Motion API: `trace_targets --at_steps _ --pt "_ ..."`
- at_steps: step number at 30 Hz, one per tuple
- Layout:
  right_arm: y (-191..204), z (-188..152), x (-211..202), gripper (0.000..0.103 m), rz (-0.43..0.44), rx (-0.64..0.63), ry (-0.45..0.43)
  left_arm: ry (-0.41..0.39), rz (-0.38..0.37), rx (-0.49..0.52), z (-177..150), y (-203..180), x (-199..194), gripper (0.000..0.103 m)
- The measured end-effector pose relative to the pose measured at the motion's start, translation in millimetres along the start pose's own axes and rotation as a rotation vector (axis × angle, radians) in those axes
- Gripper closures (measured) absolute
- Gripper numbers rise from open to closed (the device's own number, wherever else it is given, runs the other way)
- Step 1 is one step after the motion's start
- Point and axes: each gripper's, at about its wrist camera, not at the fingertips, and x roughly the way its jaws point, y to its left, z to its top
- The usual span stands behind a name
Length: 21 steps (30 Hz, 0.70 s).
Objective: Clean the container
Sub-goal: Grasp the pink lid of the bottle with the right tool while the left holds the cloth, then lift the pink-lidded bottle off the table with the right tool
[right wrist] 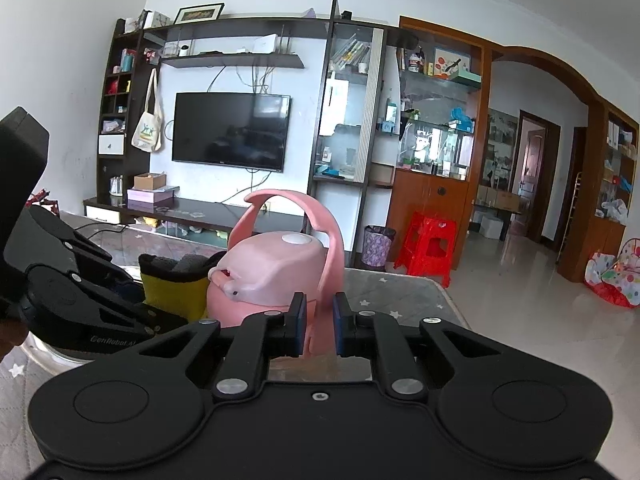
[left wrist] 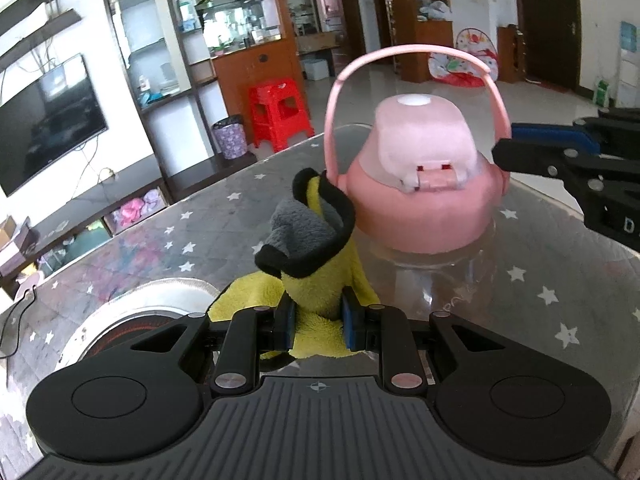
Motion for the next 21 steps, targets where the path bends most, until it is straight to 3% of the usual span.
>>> trace_targets --at_steps 11,21 --pt "1.2 1.0 2.3 0.089 -0.014 -0.025 -0.002 0.015 -0.04 0.019 -5.9 -2.5 6.2 0.08" --pt "2.3 1.8 4.4 0.089 -0.027 -0.048 -0.004 0.079 -0.066 0.019 -23.5 -6.4 20.9 0.08"
